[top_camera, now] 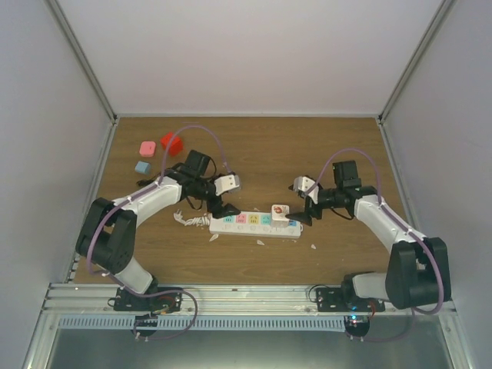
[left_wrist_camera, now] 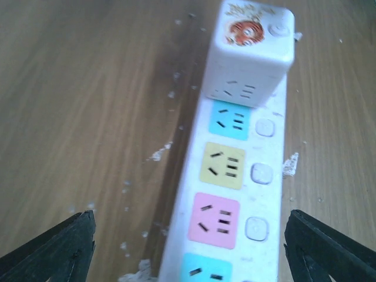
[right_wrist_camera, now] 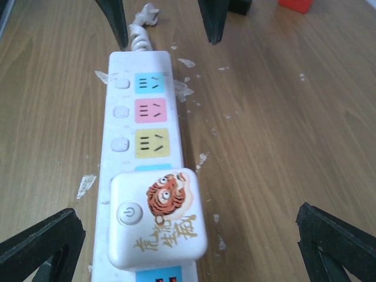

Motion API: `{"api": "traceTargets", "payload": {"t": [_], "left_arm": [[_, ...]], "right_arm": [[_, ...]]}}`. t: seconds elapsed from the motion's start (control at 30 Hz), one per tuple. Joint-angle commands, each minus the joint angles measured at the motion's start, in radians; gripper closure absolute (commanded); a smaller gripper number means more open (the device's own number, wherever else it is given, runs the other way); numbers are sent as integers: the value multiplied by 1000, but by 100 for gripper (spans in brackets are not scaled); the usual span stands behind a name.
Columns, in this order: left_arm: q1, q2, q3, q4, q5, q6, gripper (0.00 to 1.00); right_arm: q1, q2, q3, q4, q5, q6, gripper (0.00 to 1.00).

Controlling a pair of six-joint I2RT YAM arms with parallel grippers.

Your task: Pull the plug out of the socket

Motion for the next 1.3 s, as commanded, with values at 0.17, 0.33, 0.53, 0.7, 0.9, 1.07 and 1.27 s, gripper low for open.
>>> {"api": "traceTargets", "payload": {"t": [0.17, 0.33, 0.53, 0.7, 0.9, 1.07, 1.27], "left_arm": [[-127, 33, -69, 75, -62, 60, 5], [-182, 54, -91, 109, -108, 94, 1], [-230, 84, -109, 156, -172, 109, 1], [-260, 96, -130, 202, -221, 103, 1], [-266, 91, -146, 236, -245, 101, 1], [-269, 88, -156, 265, -272, 94, 1], [-269, 91, -155, 290, -286, 79, 2]], "right_arm": [[79, 73, -6, -14, 59, -20, 1], [95, 106, -7, -19, 71, -25, 0], [120, 123, -6, -26, 79, -33, 0], [135, 137, -9, -23, 83, -37, 0], [148, 158, -10, -20, 99, -39, 0], [155, 169, -11, -10, 111, -33, 2], [165, 177, -15, 6, 133, -24, 7]]}}
